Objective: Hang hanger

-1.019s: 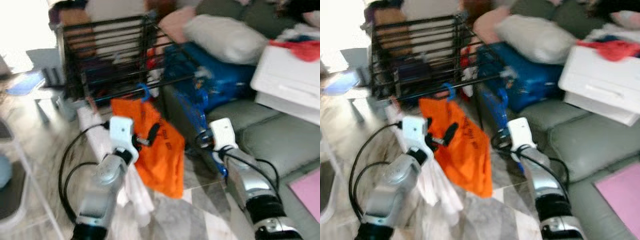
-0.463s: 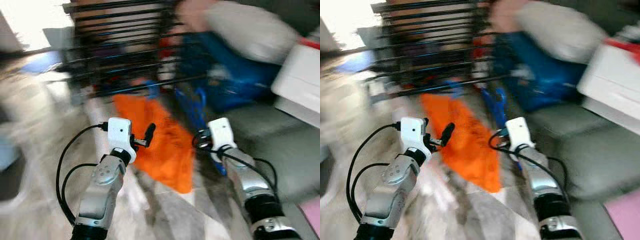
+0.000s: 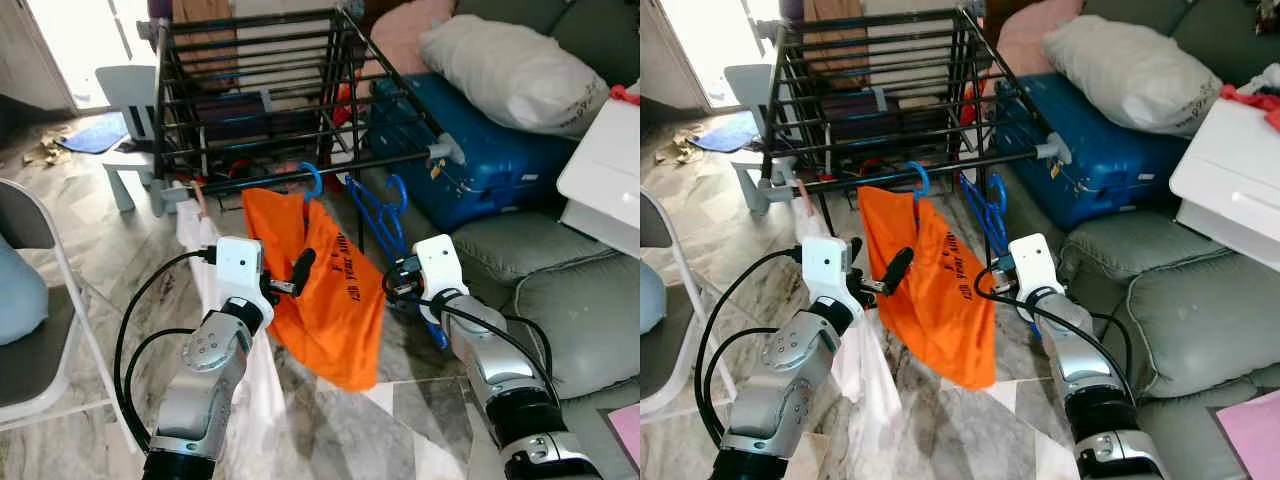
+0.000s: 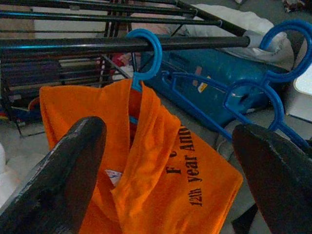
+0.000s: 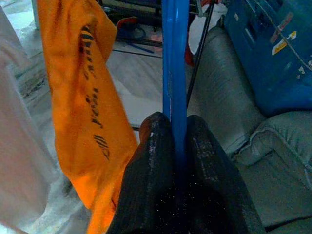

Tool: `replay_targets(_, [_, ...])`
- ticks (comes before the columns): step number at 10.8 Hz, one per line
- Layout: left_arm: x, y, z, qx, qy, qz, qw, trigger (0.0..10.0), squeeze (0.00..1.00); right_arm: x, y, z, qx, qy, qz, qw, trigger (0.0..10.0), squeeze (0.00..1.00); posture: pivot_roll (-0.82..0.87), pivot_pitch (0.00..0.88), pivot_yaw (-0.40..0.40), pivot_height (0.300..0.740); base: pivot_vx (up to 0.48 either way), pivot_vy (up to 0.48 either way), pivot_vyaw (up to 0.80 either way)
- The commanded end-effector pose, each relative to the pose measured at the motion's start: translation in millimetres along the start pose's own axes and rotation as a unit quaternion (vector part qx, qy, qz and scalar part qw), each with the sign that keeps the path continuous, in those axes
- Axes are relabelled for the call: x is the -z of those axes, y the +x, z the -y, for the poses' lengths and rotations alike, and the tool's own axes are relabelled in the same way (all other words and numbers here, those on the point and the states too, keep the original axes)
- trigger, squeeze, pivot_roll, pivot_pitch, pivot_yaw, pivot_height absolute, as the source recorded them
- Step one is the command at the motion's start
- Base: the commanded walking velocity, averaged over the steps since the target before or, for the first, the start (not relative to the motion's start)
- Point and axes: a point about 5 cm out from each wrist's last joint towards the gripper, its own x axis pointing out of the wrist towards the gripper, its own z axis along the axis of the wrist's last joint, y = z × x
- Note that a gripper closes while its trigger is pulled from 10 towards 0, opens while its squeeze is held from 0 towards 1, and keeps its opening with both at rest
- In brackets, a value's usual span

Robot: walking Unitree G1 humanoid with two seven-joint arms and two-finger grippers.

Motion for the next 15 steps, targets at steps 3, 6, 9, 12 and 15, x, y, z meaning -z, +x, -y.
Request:
replay_targets(3, [-3.4,0.3,2.7,0.016,0.002,0.010,1.000,10.0,0.00,-5.4,1.3,3.4,0.009,0.001,0.007,1.000,10.0,0.00,-0.17,0.000,0.026,0.740,0.314,0.000,0.00])
replay_targets(6, [-3.0,-0.2,3.0,0.016,-0.002,0.009,1.000,10.0,0.00,-5.2,2.0,2.4,0.009,0.001,0.005,1.000,10.0,0.00,-0.17,0.000,0.024,0.740,0.435,0.000,0.00])
replay_targets(9, [-3.1,-0.1,2.0,0.014,-0.002,0.009,1.000,10.0,0.00,-4.6,1.8,1.7,0.008,0.002,0.005,1.000,10.0,0.00,-0.17,0.000,0.026,0.740,0.480,0.000,0.00])
replay_targets(12, [-5.0,-0.6,2.0,0.014,-0.002,0.018,1.000,10.0,0.00,-4.0,1.8,2.0,0.010,0.004,0.005,1.000,10.0,0.00,-0.17,0.000,0.028,0.740,0.271,0.000,0.00])
replay_targets(15, [-3.5,-0.8,1.1,0.011,-0.004,0.013,1.000,10.0,0.00,-4.0,1.9,1.8,0.010,0.005,0.005,1.000,10.0,0.00,-0.16,0.000,0.028,0.740,0.000,0.000,0.00])
